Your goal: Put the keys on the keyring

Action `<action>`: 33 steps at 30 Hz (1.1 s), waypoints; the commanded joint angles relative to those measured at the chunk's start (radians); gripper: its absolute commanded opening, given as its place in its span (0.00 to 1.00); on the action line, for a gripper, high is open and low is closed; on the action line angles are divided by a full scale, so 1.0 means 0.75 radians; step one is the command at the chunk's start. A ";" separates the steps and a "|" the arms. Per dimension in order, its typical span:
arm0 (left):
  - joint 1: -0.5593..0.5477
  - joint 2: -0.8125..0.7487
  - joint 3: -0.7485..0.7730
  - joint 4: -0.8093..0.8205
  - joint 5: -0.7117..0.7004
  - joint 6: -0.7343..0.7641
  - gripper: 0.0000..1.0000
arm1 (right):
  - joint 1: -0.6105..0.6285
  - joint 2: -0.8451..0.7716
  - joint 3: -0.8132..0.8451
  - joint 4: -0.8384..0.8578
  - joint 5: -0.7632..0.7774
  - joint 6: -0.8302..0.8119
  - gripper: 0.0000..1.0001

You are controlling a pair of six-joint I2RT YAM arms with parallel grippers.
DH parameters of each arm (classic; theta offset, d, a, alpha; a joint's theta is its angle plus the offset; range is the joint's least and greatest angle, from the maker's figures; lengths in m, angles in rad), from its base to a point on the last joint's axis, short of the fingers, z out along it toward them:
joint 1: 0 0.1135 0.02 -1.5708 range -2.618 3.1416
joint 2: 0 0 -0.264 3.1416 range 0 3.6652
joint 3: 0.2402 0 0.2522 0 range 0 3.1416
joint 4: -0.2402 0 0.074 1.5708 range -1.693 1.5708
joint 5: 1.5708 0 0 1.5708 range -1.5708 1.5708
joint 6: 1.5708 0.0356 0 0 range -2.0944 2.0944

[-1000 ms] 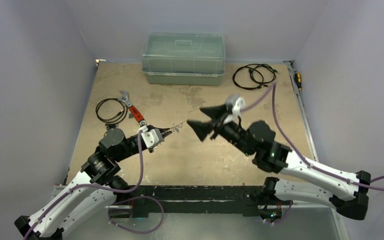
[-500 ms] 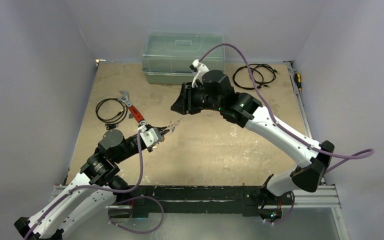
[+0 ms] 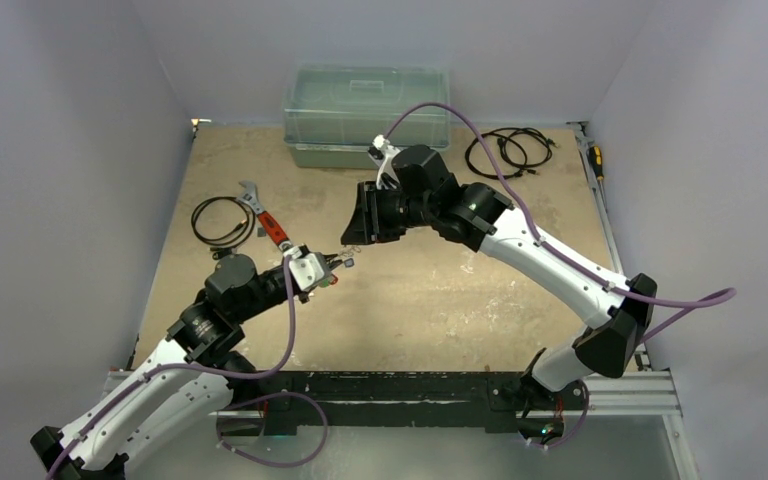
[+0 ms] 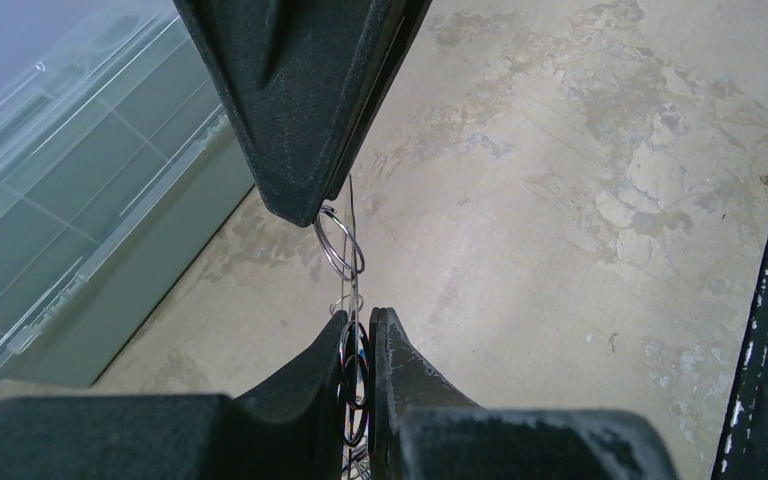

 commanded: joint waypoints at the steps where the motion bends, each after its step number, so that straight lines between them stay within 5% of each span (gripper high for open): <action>1: 0.005 -0.015 0.016 0.075 0.021 0.010 0.00 | 0.002 -0.022 0.008 0.004 -0.038 0.022 0.38; 15: 0.005 -0.008 0.013 0.073 0.036 0.002 0.00 | 0.005 -0.005 -0.085 0.080 -0.106 0.058 0.28; 26: 0.005 0.003 0.017 0.067 0.028 -0.001 0.00 | 0.047 -0.010 -0.115 0.113 -0.129 0.098 0.34; 33: 0.005 0.009 0.022 0.062 0.021 -0.006 0.00 | 0.064 -0.013 -0.124 0.116 -0.110 0.099 0.18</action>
